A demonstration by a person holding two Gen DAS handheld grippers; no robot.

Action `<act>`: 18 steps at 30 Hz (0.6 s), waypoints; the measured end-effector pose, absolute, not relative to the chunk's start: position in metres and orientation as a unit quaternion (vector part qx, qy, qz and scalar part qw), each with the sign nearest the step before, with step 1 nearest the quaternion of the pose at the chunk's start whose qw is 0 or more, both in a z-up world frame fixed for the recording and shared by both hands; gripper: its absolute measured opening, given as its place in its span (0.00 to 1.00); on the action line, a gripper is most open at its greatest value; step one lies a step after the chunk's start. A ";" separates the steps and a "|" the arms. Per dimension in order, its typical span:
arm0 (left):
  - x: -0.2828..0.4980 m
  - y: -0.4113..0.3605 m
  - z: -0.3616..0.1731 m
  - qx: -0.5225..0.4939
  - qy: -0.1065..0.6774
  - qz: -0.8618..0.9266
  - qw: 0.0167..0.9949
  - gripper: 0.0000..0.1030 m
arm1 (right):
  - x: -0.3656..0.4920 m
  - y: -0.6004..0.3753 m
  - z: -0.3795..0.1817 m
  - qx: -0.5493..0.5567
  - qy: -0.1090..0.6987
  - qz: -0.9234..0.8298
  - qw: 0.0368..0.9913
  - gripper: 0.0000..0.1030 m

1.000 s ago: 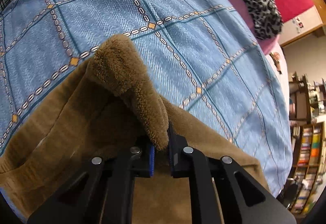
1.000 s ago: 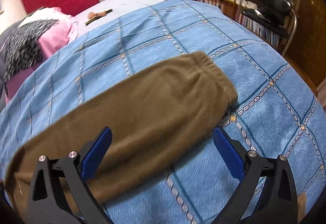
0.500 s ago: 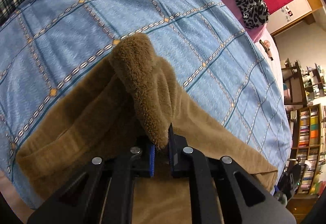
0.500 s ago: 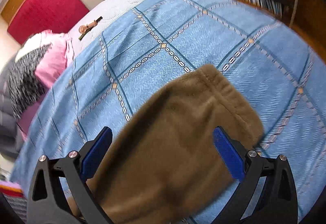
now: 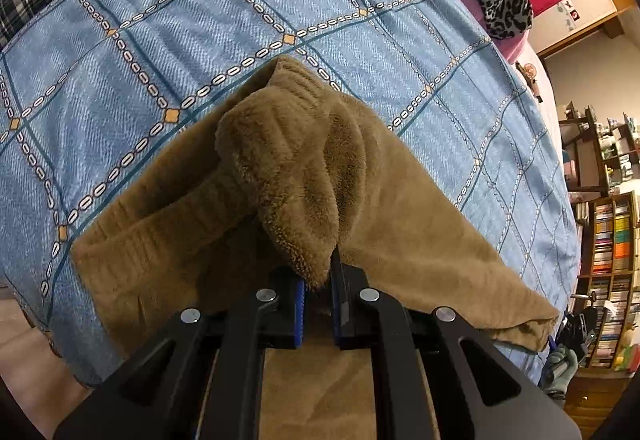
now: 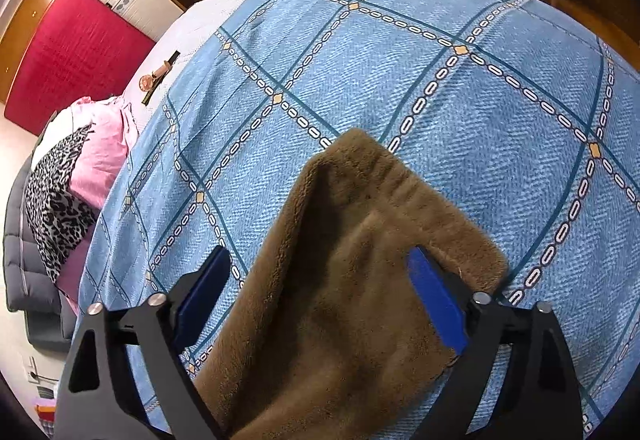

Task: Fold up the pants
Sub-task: 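Grasp the brown pants' cuff with the right tool while the left tool holds the waistband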

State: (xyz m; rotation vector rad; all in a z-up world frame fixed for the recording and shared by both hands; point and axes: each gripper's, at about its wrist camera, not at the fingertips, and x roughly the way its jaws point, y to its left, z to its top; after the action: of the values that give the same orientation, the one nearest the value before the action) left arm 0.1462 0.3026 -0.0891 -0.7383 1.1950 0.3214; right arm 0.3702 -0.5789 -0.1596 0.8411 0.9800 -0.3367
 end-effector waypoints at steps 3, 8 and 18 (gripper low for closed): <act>0.141 0.306 -0.088 -0.344 0.544 0.144 0.752 0.09 | 0.375 -0.583 -0.162 0.399 0.457 -0.158 0.779 0.70; 0.140 0.304 -0.083 -0.335 0.539 0.145 0.759 0.09 | 0.397 -0.581 -0.157 0.395 0.460 -0.154 0.780 0.66; 0.146 0.301 -0.075 -0.329 0.534 0.143 0.766 0.09 | 0.429 -0.572 -0.179 0.339 0.513 -0.208 0.761 0.13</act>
State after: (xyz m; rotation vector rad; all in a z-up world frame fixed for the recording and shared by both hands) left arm 0.1460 0.3008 -0.0747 -0.7141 1.1603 0.3113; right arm 0.4285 -0.5716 -0.1795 0.7371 1.1169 -0.4531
